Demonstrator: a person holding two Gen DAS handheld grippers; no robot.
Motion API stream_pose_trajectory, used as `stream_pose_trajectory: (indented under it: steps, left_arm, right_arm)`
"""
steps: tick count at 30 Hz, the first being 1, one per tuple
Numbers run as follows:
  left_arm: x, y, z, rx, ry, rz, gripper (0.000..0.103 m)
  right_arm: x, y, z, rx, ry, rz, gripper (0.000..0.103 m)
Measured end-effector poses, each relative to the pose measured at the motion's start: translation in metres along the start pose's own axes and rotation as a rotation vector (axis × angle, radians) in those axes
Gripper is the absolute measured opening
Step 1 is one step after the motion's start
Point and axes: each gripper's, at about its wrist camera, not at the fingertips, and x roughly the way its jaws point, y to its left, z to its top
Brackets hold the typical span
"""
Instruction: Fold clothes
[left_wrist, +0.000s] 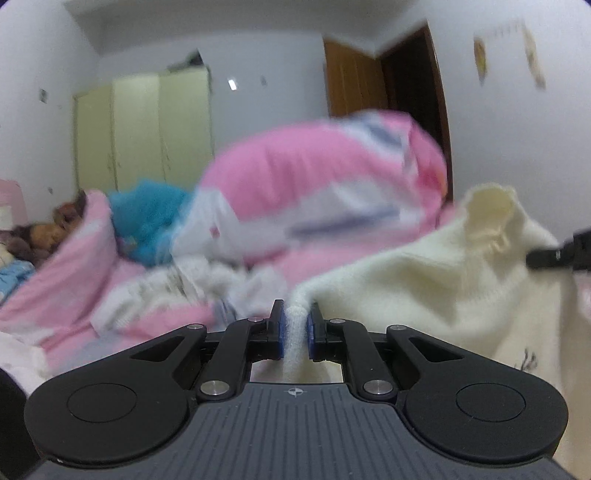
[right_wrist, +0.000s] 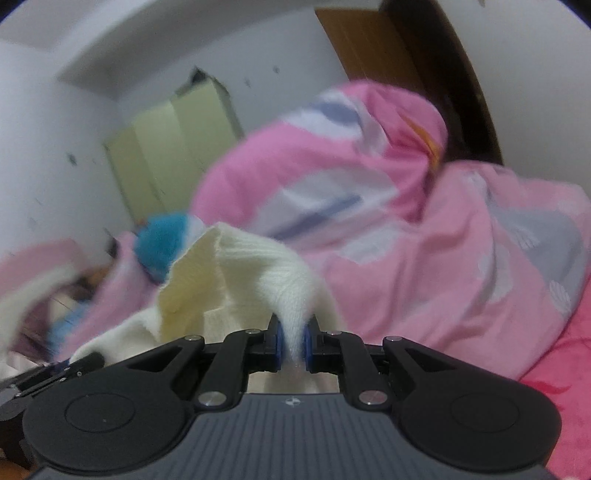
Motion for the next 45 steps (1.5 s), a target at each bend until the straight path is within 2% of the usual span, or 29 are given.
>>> stream_pose_trajectory:
  steps: [4, 6, 9, 11, 12, 13, 14, 15, 17, 20, 22, 24, 26, 28, 30, 34, 36, 40, 43, 45]
  left_arm:
    - [0.059, -0.014, -0.038, 0.04, 0.125, 0.032, 0.01]
    - [0.08, -0.01, -0.052, 0.011, 0.194, 0.031, 0.01]
    - [0.101, -0.006, -0.074, -0.045, 0.321, 0.011, 0.017]
    - [0.109, -0.003, -0.078, -0.062, 0.382, -0.001, 0.036]
    - [0.11, -0.003, -0.08, -0.069, 0.41, -0.009, 0.04]
    - [0.106, -0.003, -0.079, -0.078, 0.426, -0.02, 0.05]
    - [0.098, -0.002, -0.074, -0.088, 0.43, -0.021, 0.057]
    - [0.09, -0.001, -0.07, -0.099, 0.433, -0.021, 0.059]
    - [0.072, 0.003, -0.061, -0.122, 0.439, -0.023, 0.071]
    - [0.032, 0.011, -0.042, -0.171, 0.438, -0.05, 0.073]
    - [-0.003, 0.017, -0.033, -0.192, 0.438, -0.09, 0.074]
    - [-0.039, 0.02, -0.028, -0.209, 0.437, -0.135, 0.08]
    - [-0.072, 0.02, -0.033, -0.216, 0.434, -0.172, 0.09]
    - [-0.105, 0.016, -0.049, -0.23, 0.445, -0.216, 0.096]
    - [-0.132, 0.011, -0.069, -0.26, 0.467, -0.248, 0.096]
    - [-0.157, -0.011, -0.122, -0.357, 0.588, -0.312, 0.095]
    - [-0.166, -0.026, -0.141, -0.352, 0.612, -0.322, 0.094]
    - [-0.177, -0.063, -0.163, -0.189, 0.582, -0.301, 0.095]
    - [-0.167, -0.083, -0.176, -0.097, 0.593, -0.252, 0.096]
    - [-0.166, -0.09, -0.179, -0.052, 0.555, -0.242, 0.097]
  right_arm:
    - [0.061, -0.016, -0.025, -0.041, 0.116, -0.074, 0.012]
    - [0.09, -0.023, -0.04, -0.063, 0.175, -0.108, 0.013]
    - [0.126, -0.028, -0.063, -0.12, 0.28, -0.163, 0.016]
    - [0.14, -0.032, -0.075, -0.127, 0.334, -0.193, 0.028]
    - [0.144, -0.035, -0.079, -0.124, 0.352, -0.2, 0.029]
    - [0.14, -0.036, -0.078, -0.106, 0.352, -0.187, 0.034]
    - [0.135, -0.038, -0.077, -0.088, 0.351, -0.173, 0.045]
    - [0.126, -0.039, -0.074, -0.064, 0.353, -0.158, 0.05]
    - [0.102, -0.04, -0.062, -0.037, 0.333, -0.144, 0.071]
    - [0.042, -0.041, -0.046, -0.021, 0.306, -0.102, 0.079]
    - [-0.006, -0.042, -0.041, 0.009, 0.303, -0.038, 0.081]
    - [-0.059, -0.044, -0.038, 0.061, 0.299, 0.042, 0.087]
    - [-0.108, -0.042, -0.046, 0.144, 0.303, 0.134, 0.093]
    - [-0.152, -0.038, -0.062, 0.216, 0.333, 0.211, 0.094]
    - [-0.184, -0.03, -0.088, 0.237, 0.387, 0.25, 0.094]
    - [-0.206, -0.017, -0.146, 0.233, 0.457, 0.24, 0.092]
    - [-0.204, -0.014, -0.177, 0.269, 0.516, 0.224, 0.085]
    - [-0.2, -0.014, -0.208, 0.335, 0.493, 0.184, 0.077]
    - [-0.194, -0.011, -0.209, 0.314, 0.414, 0.171, 0.071]
    - [-0.186, -0.008, -0.206, 0.273, 0.36, 0.159, 0.067]
